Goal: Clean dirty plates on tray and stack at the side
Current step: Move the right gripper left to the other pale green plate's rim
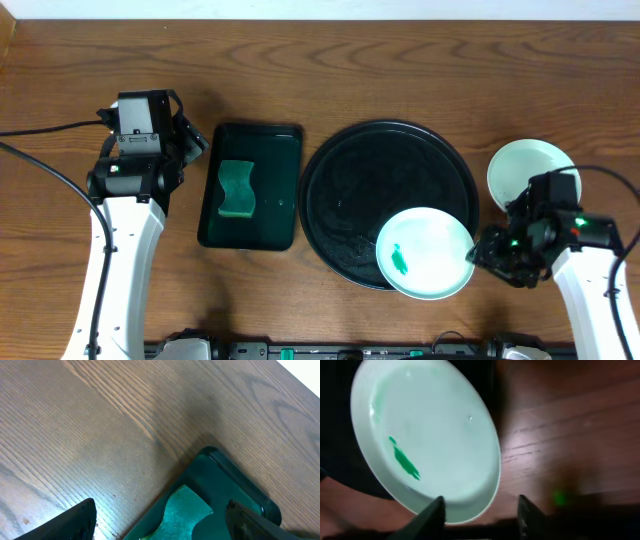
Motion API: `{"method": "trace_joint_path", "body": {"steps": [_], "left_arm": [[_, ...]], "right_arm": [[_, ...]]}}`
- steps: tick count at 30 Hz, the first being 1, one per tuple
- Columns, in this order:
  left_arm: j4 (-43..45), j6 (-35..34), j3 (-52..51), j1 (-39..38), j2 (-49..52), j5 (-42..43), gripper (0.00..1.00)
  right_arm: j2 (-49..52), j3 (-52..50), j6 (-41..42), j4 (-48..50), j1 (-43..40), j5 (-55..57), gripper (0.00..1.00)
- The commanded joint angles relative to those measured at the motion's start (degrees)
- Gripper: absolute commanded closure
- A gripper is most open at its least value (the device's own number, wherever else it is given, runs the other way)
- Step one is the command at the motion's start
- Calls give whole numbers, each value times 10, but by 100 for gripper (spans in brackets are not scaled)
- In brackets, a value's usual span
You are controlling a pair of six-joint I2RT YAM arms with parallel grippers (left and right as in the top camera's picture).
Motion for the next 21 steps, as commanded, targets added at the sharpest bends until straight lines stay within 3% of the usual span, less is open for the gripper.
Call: {"method": "trace_joint_path", "body": {"steps": [1,21], "left_arm": [[-2,-5,6,3,-1,-3,18],[-2,-5,6,3,-1,-3,18]], "right_arm": [[-2,-32,20,15,0,-28,62],[-2,-97,38,92,0,-24,81]]}}
